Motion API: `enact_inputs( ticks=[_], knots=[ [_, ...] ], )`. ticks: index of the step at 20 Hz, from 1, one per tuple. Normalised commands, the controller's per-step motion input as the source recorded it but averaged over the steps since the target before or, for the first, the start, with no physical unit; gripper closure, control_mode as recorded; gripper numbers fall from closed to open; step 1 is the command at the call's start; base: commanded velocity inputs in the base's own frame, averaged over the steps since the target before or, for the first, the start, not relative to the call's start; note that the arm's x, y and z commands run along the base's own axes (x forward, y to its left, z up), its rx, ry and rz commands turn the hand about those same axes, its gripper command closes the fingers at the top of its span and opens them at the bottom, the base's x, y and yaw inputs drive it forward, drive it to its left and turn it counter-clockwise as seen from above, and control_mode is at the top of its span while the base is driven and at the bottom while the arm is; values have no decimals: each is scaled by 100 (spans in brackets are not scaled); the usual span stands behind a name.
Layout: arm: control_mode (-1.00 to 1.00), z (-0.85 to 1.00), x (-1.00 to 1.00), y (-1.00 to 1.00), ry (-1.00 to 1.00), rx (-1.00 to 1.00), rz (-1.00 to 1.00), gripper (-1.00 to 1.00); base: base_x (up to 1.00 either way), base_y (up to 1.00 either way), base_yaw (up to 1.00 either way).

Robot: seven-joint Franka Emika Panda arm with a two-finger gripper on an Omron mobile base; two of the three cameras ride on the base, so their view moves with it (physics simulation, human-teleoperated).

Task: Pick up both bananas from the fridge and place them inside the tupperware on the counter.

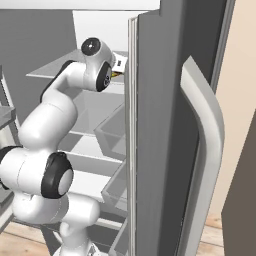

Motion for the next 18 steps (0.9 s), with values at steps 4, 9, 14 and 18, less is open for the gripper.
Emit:
enact_inputs(
  ticks=[4, 9, 14, 18],
  knots=[
    [-100, -1, 38, -8, 18, 0, 0, -100, 0, 0, 0],
    [-100, -7, 33, -7, 7, 0, 0, -100, 0, 0, 0],
    [-100, -20, 15, -9, 0, 0, 0, -100, 0, 0, 0],
    [-100, -30, 0, -3, 0, 0, 0, -100, 0, 0, 0]
  ],
)
